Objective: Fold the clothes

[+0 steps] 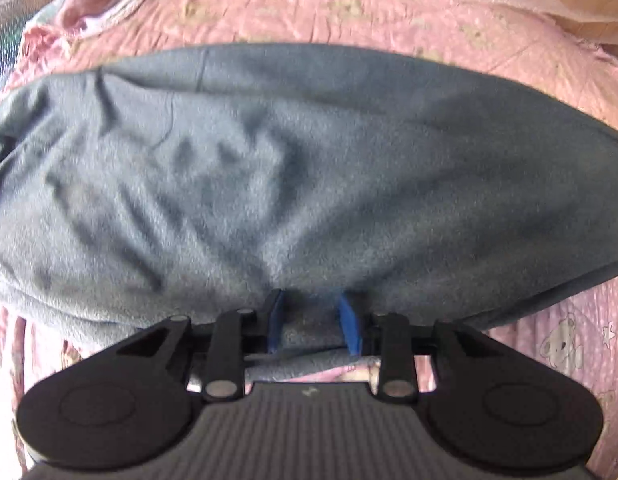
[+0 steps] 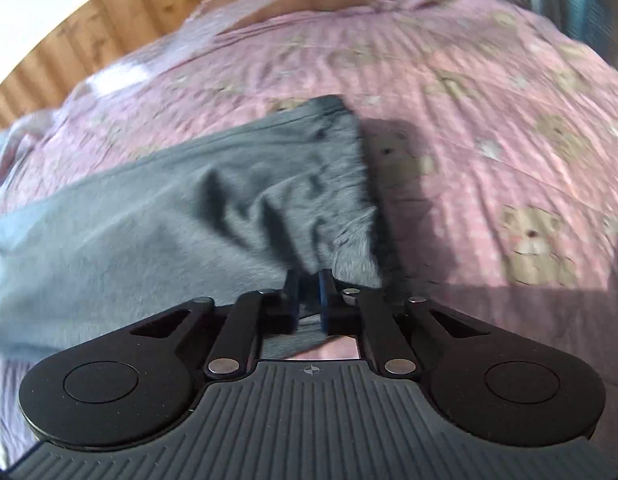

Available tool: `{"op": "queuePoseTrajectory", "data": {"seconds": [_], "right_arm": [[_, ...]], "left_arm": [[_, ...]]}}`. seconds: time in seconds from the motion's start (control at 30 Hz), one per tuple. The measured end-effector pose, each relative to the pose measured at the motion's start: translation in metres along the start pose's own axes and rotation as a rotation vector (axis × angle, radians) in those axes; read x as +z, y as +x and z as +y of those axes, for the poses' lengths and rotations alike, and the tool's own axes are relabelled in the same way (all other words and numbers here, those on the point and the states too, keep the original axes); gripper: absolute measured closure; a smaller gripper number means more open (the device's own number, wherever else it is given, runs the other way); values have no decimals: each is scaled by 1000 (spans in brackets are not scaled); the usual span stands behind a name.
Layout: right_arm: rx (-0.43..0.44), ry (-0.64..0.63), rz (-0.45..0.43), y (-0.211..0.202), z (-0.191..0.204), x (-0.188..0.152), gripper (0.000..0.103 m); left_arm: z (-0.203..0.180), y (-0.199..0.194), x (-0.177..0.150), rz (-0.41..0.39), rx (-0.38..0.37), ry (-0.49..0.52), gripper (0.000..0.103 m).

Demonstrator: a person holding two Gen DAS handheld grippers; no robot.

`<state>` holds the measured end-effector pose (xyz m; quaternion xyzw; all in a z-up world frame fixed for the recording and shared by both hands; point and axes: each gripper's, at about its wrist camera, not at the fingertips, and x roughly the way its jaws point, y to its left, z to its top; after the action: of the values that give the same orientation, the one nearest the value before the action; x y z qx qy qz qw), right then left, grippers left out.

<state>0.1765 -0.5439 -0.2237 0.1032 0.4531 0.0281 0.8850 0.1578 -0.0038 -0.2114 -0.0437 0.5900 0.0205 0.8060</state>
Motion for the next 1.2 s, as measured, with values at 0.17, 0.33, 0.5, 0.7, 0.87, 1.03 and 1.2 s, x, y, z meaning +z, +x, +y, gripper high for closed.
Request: {"op": "queuePoseTrajectory", "data": {"seconds": [0.17, 0.33, 0.5, 0.7, 0.87, 1.03, 1.2], "right_arm": [[9, -95, -64, -19, 40, 8, 50], [-36, -183, 43, 11, 73, -3, 49], [-143, -114, 31, -1, 59, -7, 50], [-166, -77, -5, -33, 124, -11, 44], [40, -239, 51, -11, 278, -36, 31], [201, -443, 131, 16, 424, -70, 30], [279, -558, 183, 29, 516, -70, 28]], "left_arm": [[6, -12, 5, -26, -22, -36, 71], [43, -20, -4, -32, -34, -110, 68], [117, -62, -30, -138, -54, -266, 58], [262, -80, -78, -244, -64, -678, 53], [366, -59, -84, -311, -128, -871, 45], [402, -29, -61, -387, -218, -905, 27], [416, -12, -52, -459, -279, -971, 35]]}}
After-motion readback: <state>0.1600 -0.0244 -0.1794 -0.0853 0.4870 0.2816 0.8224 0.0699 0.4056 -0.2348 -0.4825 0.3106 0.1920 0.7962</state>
